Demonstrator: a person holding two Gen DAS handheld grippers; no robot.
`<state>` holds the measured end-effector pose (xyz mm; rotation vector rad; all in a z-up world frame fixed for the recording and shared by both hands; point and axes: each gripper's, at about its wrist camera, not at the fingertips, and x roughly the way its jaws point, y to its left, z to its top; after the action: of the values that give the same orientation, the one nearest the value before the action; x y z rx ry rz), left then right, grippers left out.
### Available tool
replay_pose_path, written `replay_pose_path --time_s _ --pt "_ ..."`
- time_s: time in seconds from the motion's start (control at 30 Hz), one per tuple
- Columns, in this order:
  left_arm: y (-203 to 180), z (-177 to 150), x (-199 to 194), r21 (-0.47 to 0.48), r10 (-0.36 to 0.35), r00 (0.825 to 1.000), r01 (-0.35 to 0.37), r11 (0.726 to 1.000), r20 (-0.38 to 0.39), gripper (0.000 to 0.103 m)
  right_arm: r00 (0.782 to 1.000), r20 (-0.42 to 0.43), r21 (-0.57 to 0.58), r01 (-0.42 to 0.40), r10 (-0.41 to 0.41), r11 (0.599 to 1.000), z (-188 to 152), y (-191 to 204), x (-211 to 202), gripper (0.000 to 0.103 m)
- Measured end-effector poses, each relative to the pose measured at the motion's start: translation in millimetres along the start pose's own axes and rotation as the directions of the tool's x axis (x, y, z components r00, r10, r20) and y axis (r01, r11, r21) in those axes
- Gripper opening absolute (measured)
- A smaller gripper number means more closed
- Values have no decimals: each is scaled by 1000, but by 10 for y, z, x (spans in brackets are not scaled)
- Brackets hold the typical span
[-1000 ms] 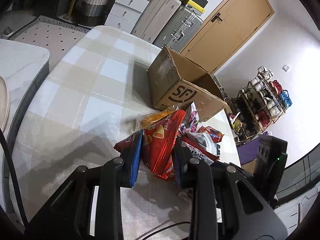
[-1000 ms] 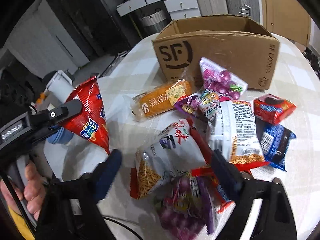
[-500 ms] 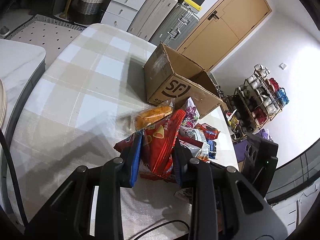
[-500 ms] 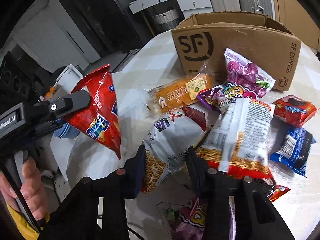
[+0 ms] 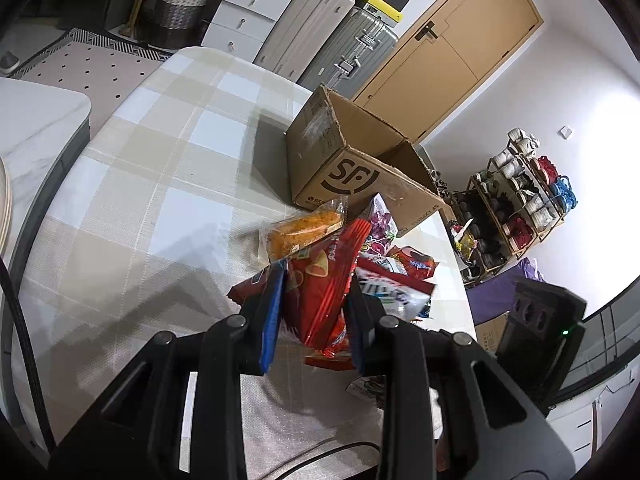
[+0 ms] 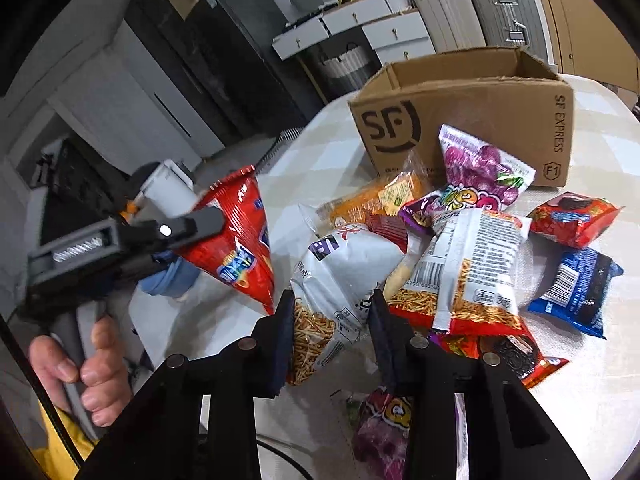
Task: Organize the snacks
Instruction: 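Grasp the white noodle-snack bag with the right gripper while the left lifts the red bag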
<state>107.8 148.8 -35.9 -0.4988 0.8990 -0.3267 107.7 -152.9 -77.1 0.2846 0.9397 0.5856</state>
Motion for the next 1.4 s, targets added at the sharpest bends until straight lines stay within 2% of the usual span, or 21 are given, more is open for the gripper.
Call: replay_pose_path --time_s 0.37,0.67,0.87,1.13,1.4 --pt "-203 -38 -62 52 -16 1000 15 999 13 25 989 128 60 -82 73 995 9 -150 -638 35" --pt "-260 -77 164 59 4 999 -2 998 -40 25 990 129 97 -73 60 993 -95 -358 -770 35" --pt "-354 -51 114 70 -10 1000 12 997 -26 24 985 156 118 -97 78 988 -71 -437 -869 35" --pt "-512 182 -2 50 -60 998 61 997 -17 24 972 220 91 -106 84 990 250 -439 -1160 35" --pt "-855 687 -251 97 -63 997 60 993 33 24 962 255 96 -129 101 987 749 -468 -1302 35"
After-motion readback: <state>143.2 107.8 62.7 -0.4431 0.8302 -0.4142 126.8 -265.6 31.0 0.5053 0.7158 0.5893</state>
